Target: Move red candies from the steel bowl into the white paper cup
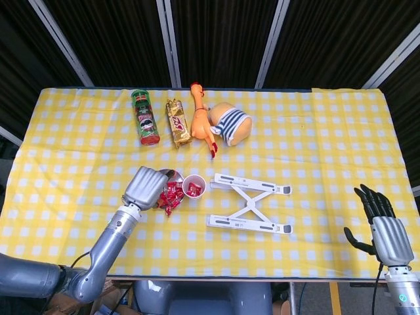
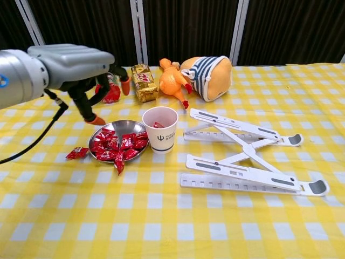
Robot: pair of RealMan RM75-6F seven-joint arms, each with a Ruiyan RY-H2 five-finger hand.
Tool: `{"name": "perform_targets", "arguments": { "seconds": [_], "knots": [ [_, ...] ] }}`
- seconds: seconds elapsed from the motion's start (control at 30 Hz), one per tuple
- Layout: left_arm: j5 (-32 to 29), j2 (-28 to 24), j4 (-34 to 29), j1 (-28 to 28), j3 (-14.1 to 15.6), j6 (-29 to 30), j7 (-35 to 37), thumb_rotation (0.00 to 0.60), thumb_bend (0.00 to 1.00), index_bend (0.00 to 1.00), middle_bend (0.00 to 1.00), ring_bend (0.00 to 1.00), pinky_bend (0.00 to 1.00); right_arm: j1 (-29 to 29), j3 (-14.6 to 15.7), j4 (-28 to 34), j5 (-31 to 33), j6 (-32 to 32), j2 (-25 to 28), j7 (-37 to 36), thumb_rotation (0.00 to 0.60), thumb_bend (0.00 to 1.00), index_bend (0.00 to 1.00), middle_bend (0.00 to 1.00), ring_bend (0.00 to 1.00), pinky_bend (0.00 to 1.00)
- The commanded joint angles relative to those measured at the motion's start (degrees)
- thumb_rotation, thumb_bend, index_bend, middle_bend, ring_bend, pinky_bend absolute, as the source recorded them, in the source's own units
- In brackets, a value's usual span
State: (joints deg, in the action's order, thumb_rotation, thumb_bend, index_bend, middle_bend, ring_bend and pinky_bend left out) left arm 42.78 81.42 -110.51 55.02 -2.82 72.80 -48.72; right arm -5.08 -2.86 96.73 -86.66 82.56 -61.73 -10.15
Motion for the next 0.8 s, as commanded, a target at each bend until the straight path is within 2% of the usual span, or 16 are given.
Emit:
{"name": "perform_targets", "arguments": {
  "seconds": [0.03,0.2,0.47,0.57,0.8],
  "knots": [
    [1.8,-2.1,-0.7,-0.7,3.7,-3.1,-1.5,0.600,0.22,0.33,0.86,0.92,0.95,0.0,0.1,0.0,-0.1,0.0,-0.2,0.4,0.600,0.41,0.00,0.00,0.00,0.00],
    [12.1,-3.5,3.0,-0.2,7.9,-9.8,-0.3,0.600,0.22,0.33,0.88,0.93,0.95,0.1,0.0,0.0,-0.1,0.3,-0.2,0.4,0.600,0.41,0.00,0.00,0.00,0.00],
    [32.6,-2.4,14.0,0.3,12.1,-14.9,3.9,0.600,0.22,0.37,0.90,0.94,0.96,0.0,0.0,-0.1,-0.1,0.2,-0.1,0.0,0.600,0.41,0.00,0.00,0.00,0.00],
    [35.4,-1.1,17.7,1.0,12.3,-17.7,5.4,0.600,0.22,0.39,0.90,0.94,0.96,0.0,-0.1,0.0,0.0,0.2,-0.1,0.0,0.600,0.41,0.00,0.00,0.00,0.00],
    [37.6,1.9,22.1,1.0,11.8,-21.3,7.2,0.600,0.22,0.41,0.90,0.94,0.96,0.0,-0.2,-0.1,0.0,0.2,-0.1,-0.3,0.600,0.41,0.00,0.00,0.00,0.00]
  ]
}}
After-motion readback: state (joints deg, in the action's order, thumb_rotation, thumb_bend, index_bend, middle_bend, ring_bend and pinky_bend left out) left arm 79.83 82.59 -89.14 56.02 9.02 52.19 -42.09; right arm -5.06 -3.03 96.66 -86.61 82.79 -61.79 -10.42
